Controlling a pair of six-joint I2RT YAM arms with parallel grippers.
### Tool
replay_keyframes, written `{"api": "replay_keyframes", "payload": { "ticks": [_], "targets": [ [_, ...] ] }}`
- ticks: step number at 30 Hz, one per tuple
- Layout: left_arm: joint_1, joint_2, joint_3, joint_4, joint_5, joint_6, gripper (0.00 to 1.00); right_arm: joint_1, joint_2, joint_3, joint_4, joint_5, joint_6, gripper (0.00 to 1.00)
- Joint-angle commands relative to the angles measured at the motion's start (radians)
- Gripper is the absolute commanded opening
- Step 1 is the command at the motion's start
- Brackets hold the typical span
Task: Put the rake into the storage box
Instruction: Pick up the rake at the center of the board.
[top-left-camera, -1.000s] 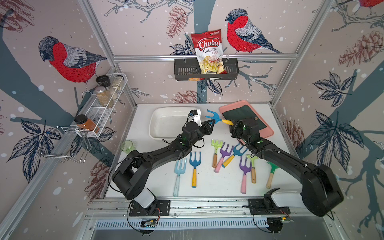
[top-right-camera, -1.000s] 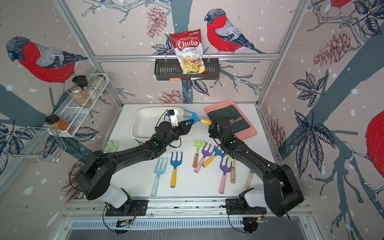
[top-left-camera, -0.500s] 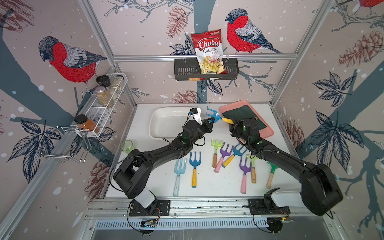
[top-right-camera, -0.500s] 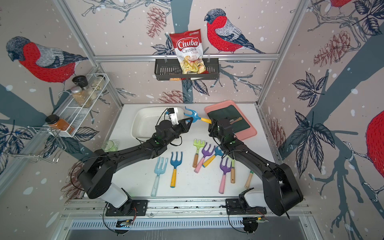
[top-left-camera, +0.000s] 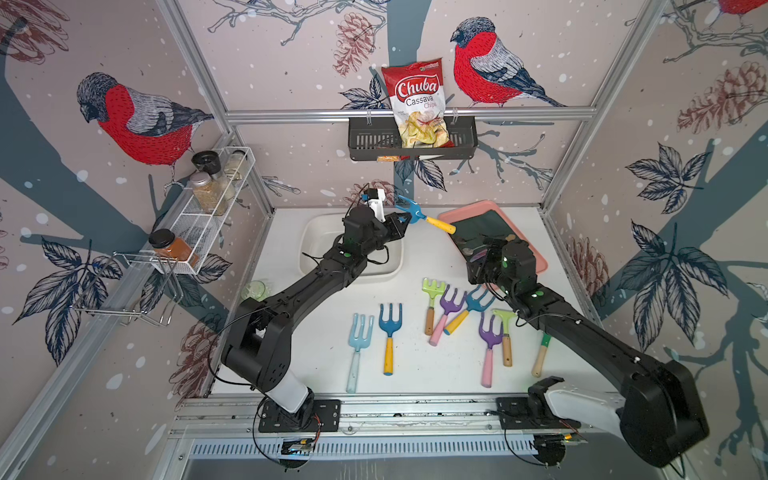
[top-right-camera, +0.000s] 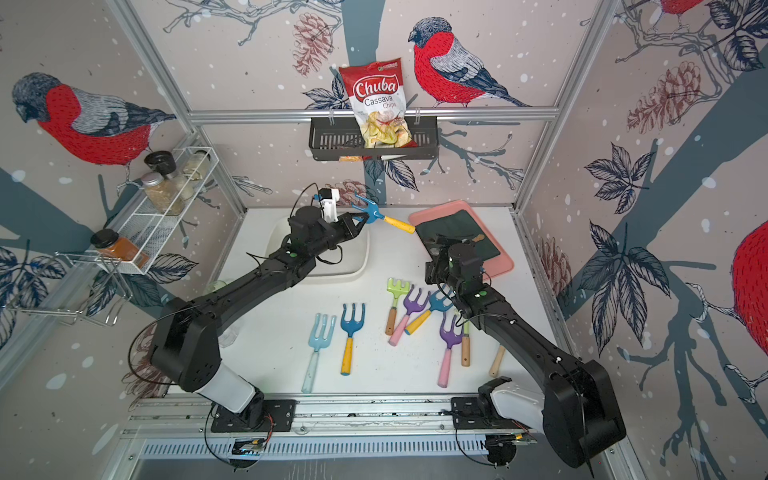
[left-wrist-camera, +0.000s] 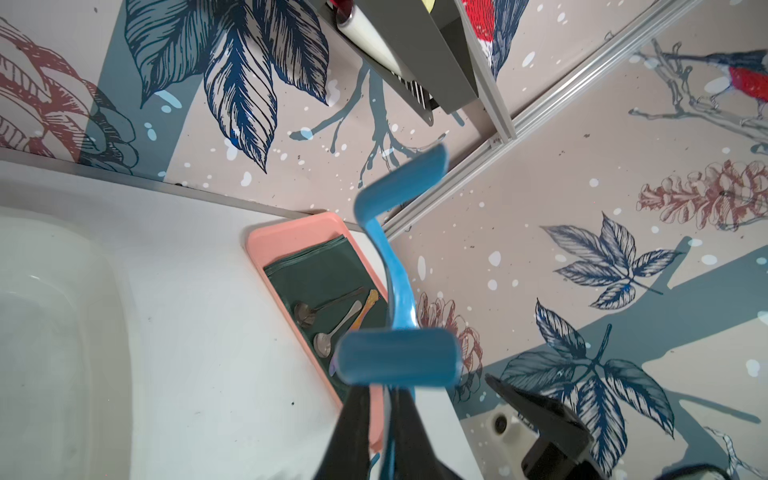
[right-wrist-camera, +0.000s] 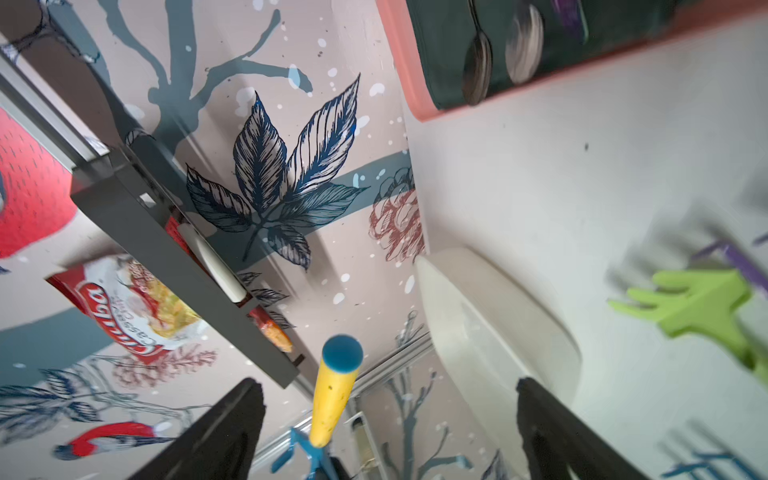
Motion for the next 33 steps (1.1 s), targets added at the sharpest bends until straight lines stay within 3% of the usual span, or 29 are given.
{"api": "replay_keyframes", "payload": {
  "ticks": [1, 8, 15, 23, 33],
  "targets": [
    [0.051, 0.018, 0.081, -0.197, 0.192, 0.077, 0.00, -0.034, 0.038, 0.025, -0.064, -0.178, -0.472, 0.98],
    [0.133, 0.058, 0.193, -0.377, 0.401, 0.177, 0.00, -0.039, 0.190, 0.305, -0.316, -0.419, -1.089, 0.95],
    [0.157, 0.117, 0.258, -0.521, 0.532, 0.280, 0.00, 0.047, 0.278, 0.587, -0.545, -0.405, -1.420, 0.94],
    [0.157, 0.151, 0.295, -0.591, 0.575, 0.327, 0.00, 0.169, 0.439, 0.778, -0.790, -0.214, -1.606, 0.89],
    [0.158, 0.162, 0.284, -0.584, 0.563, 0.328, 0.00, 0.226, 0.478, 0.783, -0.801, -0.182, -1.591, 0.76]
  ]
}}
